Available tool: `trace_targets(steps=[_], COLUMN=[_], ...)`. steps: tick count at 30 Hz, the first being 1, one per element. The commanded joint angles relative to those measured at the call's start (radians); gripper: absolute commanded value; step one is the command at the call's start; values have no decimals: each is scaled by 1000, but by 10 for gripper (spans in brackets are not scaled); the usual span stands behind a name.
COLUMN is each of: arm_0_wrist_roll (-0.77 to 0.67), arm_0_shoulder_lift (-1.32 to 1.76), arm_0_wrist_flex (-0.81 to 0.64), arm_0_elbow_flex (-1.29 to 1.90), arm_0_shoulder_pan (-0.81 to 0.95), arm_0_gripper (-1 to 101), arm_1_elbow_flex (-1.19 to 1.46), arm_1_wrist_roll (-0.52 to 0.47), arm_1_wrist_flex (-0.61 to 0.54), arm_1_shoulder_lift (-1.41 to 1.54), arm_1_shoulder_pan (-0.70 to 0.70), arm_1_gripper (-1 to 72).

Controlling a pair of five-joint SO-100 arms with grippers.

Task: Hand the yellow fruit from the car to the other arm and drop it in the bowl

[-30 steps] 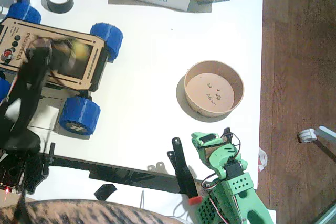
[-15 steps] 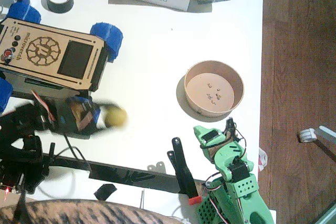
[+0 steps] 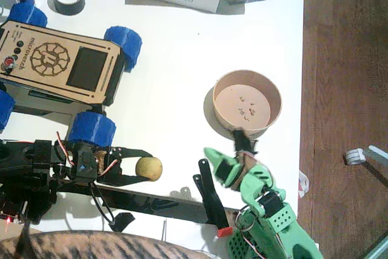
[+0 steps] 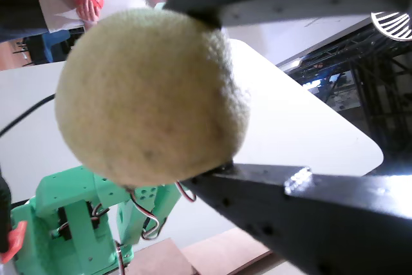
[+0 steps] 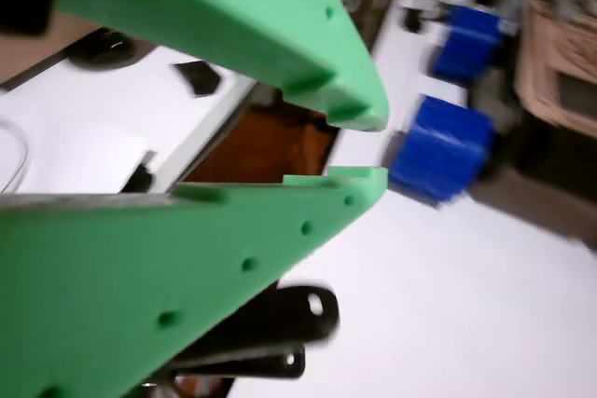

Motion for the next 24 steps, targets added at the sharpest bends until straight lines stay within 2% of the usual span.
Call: trace_targets(steps=[1,8,14,15,17,19,24], arm_0_wrist_roll=[-12,-12,-14,-14,-14,-14,-14], arm_0_shoulder_lift=[23,23,6,5,3,3,0], arm_0_wrist_flex=[9,28,34,34,32,25,-8], arm_0_elbow_flex=[-12,-12,-11,-11,-11,-11,-11], arm_0_shoulder_pan=[8,8,8,8,8,8,9], arm_0_gripper=[0,0,0,0,0,0,0], arm_1_elbow_flex=[-3,5,3,3,3,3,3], arm_1_wrist_roll=[-60,-163,-186,-184,-184,-181,-144], arm_1_wrist_flex=[-29,-23,-8,-9,-8,-12,-117], arm_1_shoulder_lift=[0,-37,-41,-32,-15,9,-32], arm_1_shoulder_pan=[-94,-201,-321,-339,-368,-383,-365], arm_1_gripper=[-2,-2,2,18,145,216,309])
